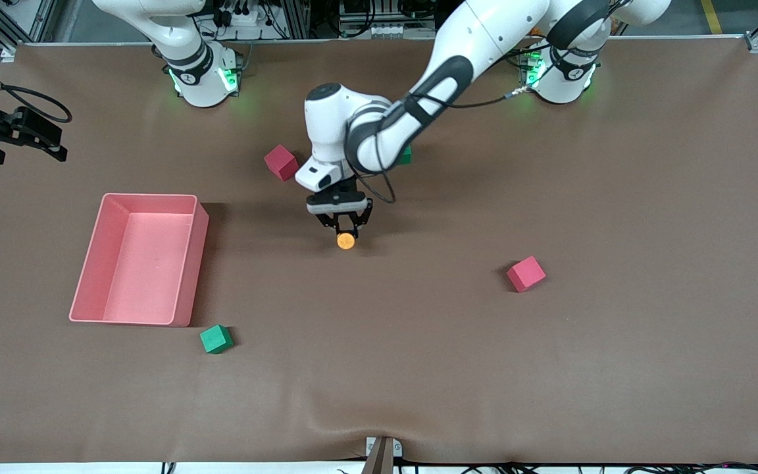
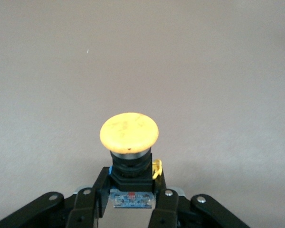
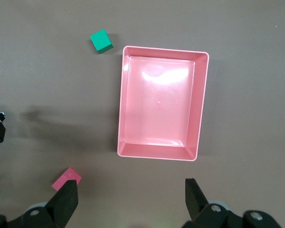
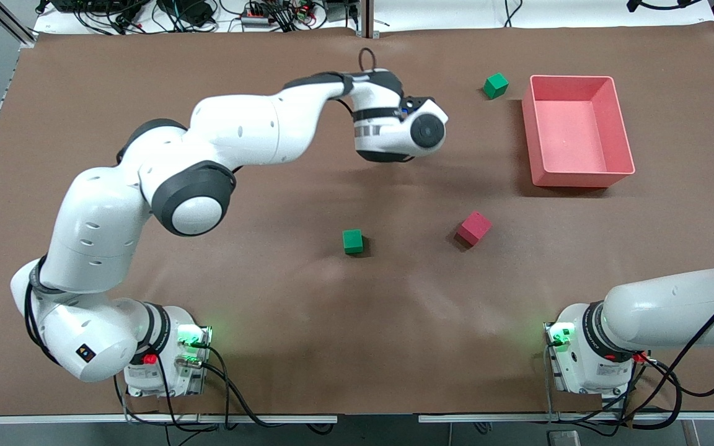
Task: Place and upright button with both arms
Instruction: 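Move the button with the left gripper and lower it upright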
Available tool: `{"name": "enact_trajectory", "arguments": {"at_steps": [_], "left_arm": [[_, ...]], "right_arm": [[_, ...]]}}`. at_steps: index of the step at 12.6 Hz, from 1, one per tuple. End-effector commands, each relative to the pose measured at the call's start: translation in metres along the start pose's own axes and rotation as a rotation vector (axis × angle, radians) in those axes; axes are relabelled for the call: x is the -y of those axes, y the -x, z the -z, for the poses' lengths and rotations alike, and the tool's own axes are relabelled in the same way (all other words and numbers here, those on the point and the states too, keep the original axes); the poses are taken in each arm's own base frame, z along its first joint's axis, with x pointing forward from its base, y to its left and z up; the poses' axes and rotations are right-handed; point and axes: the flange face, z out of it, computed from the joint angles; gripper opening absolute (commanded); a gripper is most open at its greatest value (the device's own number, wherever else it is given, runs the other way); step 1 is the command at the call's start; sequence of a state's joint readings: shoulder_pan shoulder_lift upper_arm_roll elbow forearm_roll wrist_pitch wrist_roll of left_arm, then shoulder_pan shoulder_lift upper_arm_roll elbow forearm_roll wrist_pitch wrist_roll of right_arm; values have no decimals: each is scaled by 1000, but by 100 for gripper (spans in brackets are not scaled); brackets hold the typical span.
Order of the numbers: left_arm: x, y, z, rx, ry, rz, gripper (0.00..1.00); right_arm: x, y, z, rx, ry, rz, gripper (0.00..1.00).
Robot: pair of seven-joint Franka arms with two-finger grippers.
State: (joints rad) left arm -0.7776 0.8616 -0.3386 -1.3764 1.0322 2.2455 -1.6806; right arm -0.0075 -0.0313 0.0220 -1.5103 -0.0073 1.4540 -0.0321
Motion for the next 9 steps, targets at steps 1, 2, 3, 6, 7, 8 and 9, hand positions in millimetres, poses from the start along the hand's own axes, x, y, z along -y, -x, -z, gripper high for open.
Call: {"name": "enact_trajectory", "arguments": {"at_steps": [1, 2, 3, 6, 7, 8, 9], "left_arm": [[-12, 32, -4, -132, 47, 61, 0], [-15, 48, -10, -176, 66, 79, 0], [-17, 68, -21, -224, 88, 69, 0], [-16, 118, -37, -334, 116, 80, 0], [-13, 127, -40, -384, 95, 45, 0], [-13, 133, -42, -423, 90, 14, 0], [-13, 135, -44, -437, 91, 2, 0]], "right_arm": [[-7, 2, 11, -10, -13, -17, 100], [-7, 2, 12, -10, -15, -17, 100], [-7, 2, 12, -12, -13, -17, 100], [-7, 2, 13, -13, -13, -17, 100], [-7, 2, 13, -13, -13, -17, 100], [-8, 2, 13, -13, -15, -19, 100], [-7, 1, 12, -12, -15, -17, 100]]}}
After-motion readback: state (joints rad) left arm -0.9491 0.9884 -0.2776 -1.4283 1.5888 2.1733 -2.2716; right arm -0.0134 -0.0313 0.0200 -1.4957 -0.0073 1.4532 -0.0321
